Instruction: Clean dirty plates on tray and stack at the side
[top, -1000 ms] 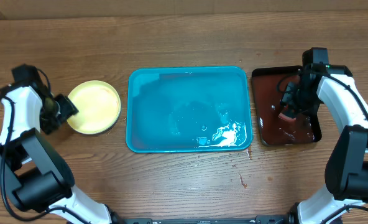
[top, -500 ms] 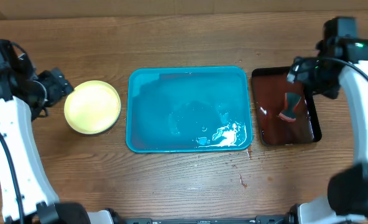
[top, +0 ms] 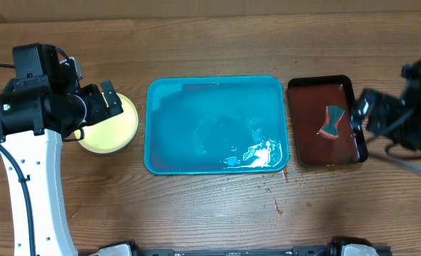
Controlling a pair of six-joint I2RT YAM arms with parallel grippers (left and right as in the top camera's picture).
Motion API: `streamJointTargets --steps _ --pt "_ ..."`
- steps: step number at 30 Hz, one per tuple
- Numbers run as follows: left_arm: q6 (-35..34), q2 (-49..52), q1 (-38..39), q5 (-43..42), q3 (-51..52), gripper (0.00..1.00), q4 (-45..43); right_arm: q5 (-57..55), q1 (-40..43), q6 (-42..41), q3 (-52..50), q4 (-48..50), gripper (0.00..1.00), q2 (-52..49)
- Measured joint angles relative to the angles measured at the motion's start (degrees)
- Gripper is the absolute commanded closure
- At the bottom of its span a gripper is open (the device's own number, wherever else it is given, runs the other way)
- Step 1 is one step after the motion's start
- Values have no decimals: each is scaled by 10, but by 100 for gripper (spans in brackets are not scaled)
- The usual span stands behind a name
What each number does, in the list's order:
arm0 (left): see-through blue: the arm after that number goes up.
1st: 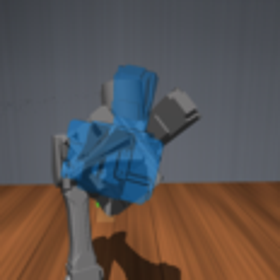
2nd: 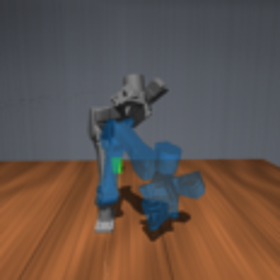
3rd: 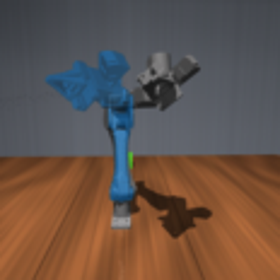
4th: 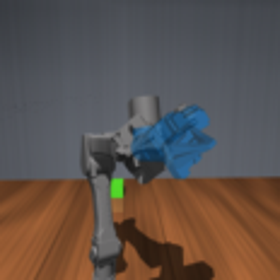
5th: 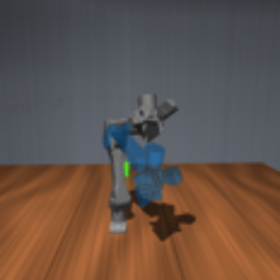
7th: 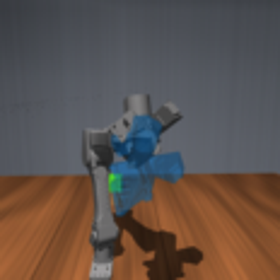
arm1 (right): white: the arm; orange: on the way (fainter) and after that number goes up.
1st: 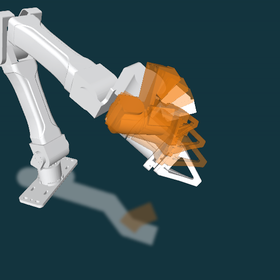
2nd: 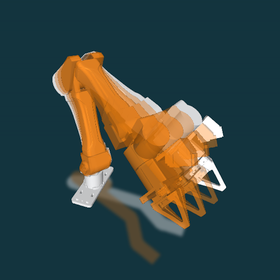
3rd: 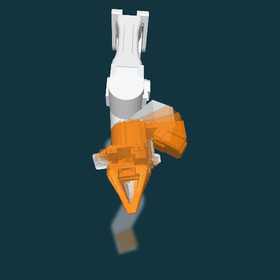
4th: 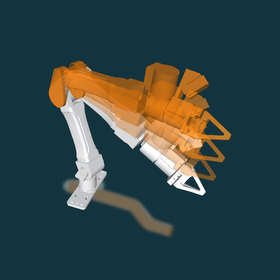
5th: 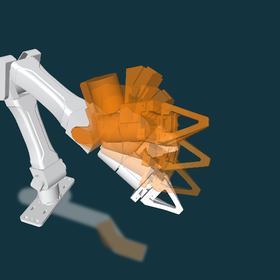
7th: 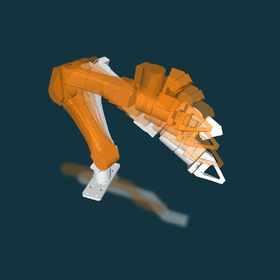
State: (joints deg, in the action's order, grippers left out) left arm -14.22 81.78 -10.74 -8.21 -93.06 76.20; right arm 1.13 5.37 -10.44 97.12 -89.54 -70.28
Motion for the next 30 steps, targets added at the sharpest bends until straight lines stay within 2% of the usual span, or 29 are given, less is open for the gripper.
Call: streamJointTargets --steps 7,21,26,30 --pt "0 3 0 0 0 0 1 45 0 -8 1 -40 0 48" --pt "0 3 0 0 0 0 1 68 0 -15 1 -36 0 21" --pt "0 3 0 0 0 0 1 45 -1 -15 -2 10 0 26" --pt "0 3 0 0 0 1 1 28 -22 -3 -45 136 0 69"
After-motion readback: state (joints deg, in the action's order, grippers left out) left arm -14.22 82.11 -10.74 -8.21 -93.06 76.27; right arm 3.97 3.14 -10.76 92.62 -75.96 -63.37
